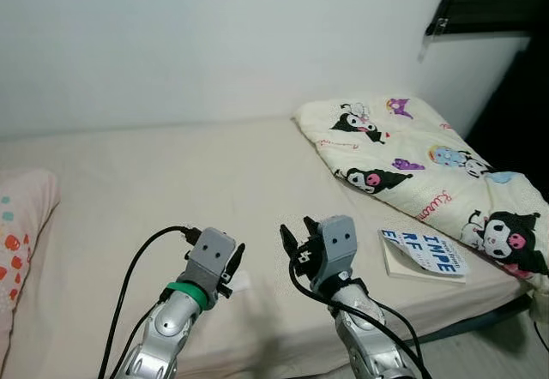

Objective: Clean up the room

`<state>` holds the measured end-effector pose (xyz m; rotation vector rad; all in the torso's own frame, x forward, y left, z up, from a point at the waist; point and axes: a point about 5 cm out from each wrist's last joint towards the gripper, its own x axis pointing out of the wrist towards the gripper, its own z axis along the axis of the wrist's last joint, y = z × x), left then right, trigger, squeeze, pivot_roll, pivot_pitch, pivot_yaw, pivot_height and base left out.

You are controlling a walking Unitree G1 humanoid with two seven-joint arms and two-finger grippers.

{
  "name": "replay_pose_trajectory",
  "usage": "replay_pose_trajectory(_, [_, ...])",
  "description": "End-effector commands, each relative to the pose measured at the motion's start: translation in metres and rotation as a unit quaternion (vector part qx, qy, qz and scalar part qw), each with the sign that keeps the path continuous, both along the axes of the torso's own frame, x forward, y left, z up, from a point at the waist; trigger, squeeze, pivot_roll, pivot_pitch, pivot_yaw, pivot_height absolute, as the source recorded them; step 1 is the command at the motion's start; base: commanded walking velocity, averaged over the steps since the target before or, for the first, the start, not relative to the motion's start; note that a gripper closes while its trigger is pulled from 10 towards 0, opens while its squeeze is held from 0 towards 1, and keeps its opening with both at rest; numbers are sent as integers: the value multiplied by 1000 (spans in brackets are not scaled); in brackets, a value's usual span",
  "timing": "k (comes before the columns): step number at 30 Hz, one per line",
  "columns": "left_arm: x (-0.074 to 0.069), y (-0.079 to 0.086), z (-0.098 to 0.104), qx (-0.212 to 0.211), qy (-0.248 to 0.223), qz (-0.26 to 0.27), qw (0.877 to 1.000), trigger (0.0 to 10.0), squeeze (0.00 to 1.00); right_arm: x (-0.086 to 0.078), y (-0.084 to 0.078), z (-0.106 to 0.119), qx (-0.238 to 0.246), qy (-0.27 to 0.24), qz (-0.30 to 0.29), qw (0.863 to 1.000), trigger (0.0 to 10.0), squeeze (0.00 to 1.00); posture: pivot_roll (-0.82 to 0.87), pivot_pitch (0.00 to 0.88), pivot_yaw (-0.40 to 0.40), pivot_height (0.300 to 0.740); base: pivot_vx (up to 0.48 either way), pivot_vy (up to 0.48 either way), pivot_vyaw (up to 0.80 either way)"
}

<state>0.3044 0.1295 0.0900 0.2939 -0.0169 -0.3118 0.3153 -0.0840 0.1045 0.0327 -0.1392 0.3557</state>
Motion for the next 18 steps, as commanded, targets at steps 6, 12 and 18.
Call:
replay_pose_trajectory(6, [-6,2,-13,12,25,-3,1000,10000,0,1,-9,-4,12,15,-21,1000,10000,0,-104,55,39,705,0,0,0])
replay_pose_trajectory(12, [-6,2,-13,13,26,-2,1000,10000,0,1,-11,-4,12,15,-21,1000,10000,0,-105,56,38,680,0,0,0])
replay_pose_trajectory(18, [-7,3,-14,15,27,-2,1000,10000,0,1,-10,-3,13,16,-20,1000,10000,0,-103,56,41,650,0,0,0])
